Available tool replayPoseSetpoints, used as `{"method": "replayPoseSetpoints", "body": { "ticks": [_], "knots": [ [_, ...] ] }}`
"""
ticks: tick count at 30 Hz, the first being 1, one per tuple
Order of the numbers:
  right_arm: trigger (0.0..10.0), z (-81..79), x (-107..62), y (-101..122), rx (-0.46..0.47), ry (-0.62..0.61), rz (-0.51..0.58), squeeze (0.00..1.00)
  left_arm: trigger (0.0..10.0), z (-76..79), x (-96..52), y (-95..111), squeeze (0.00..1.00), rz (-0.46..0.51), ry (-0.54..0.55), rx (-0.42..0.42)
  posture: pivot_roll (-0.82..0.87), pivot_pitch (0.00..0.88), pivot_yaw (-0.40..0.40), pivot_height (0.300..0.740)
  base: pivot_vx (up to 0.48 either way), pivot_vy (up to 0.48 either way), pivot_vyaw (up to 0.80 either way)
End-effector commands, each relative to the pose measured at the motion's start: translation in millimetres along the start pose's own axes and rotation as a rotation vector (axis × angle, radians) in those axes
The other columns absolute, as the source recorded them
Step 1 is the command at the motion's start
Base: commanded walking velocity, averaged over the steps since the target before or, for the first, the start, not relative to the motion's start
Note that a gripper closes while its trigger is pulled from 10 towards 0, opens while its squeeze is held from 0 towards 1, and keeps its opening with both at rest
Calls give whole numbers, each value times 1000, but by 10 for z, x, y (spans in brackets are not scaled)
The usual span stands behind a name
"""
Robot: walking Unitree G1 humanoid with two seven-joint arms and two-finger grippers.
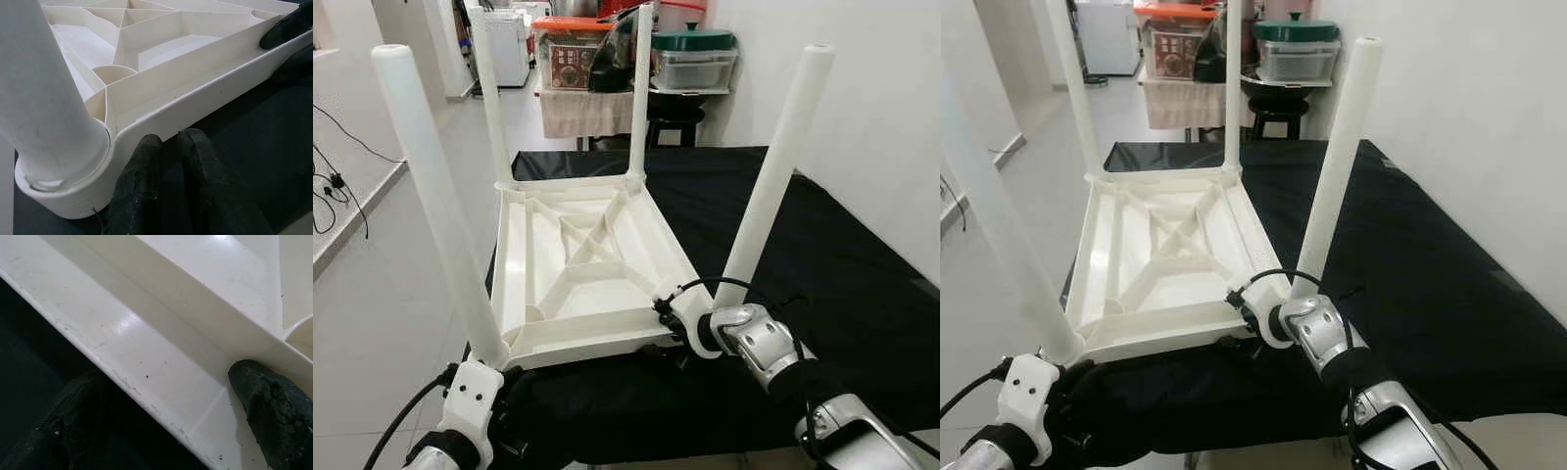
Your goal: Building children table
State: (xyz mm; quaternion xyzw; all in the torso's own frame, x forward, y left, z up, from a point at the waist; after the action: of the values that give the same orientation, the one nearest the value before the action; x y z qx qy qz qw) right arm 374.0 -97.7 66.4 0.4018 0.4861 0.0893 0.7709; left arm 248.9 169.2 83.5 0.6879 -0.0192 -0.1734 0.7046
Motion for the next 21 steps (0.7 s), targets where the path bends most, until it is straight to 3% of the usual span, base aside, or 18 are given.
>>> {"method": "replayPoseSetpoints", "body": {
  "ticks": [1, 3, 4, 6, 7, 9, 11, 15, 19, 21],
  "knots": [
    [10000, 188, -70, 131, -14, -83, 40, 0, 10000, 14, 11, 8, 0, 0, -5, 10, 113, 0, -57, 740, 0, 0, 0],
    [10000, 143, -65, 180, -10, -57, 74, 0, 10000, 14, 13, 11, 0, 0, -6, 12, 113, 0, -54, 740, 0, 0, 0],
    [10000, 42, -95, 311, -30, -2, 168, 0, 10000, 18, 15, 22, 0, 4, -8, 12, 113, 0, -56, 740, 0, 0, 0],
    [10000, 19, -106, 343, -37, 11, 191, 0, 10000, 19, 15, 25, 0, 4, -9, 12, 113, 0, -56, 740, 0, 0, 0],
    [10000, -69, -188, 450, -40, 59, 285, 0, 10000, 30, 9, 35, 0, 10, -13, 10, 113, 0, -56, 740, 0, 0, 0],
    [10000, -127, -256, 519, -42, 91, 349, 0, 10000, 38, 5, 42, 0, 13, -17, 9, 113, 0, -56, 740, 0, 0, 0],
    [10000, -261, -469, 635, -64, 155, 497, 0, 10000, 114, -54, 39, 0, 18, -56, 21, 104, 0, -60, 740, 0, 0, 0],
    [10000, -308, -668, 688, -53, 162, 619, 0, 10000, 123, -129, 24, 0, 26, -61, 24, 91, 0, -56, 740, 0, 0, 0],
    [10000, -299, -751, 711, -44, 143, 674, 0, 10000, 79, -148, 35, 0, 38, -37, 17, 91, 0, -56, 740, 0, 0, 0],
    [10000, -206, -771, 763, -4, 37, 723, 0, 10000, 12, -146, 87, 0, 63, 8, 19, 85, 0, -51, 740, 0, 0, 0]
  ]
}}
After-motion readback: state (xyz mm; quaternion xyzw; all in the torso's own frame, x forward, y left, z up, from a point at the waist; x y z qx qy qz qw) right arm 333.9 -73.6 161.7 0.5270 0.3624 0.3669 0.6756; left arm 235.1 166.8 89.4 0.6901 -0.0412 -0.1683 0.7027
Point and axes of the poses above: a point about 5 cm out from each wrist's last joint towards the gripper, its own x axis pointing out of the wrist towards the gripper, its own y axis along the axis of the wrist's last joint, z = x × y, the point moved 6 cm from there along x, pointing out of the wrist towards the gripper, and after that the axes turned 9 degrees about -x, right-handed, at the moved point
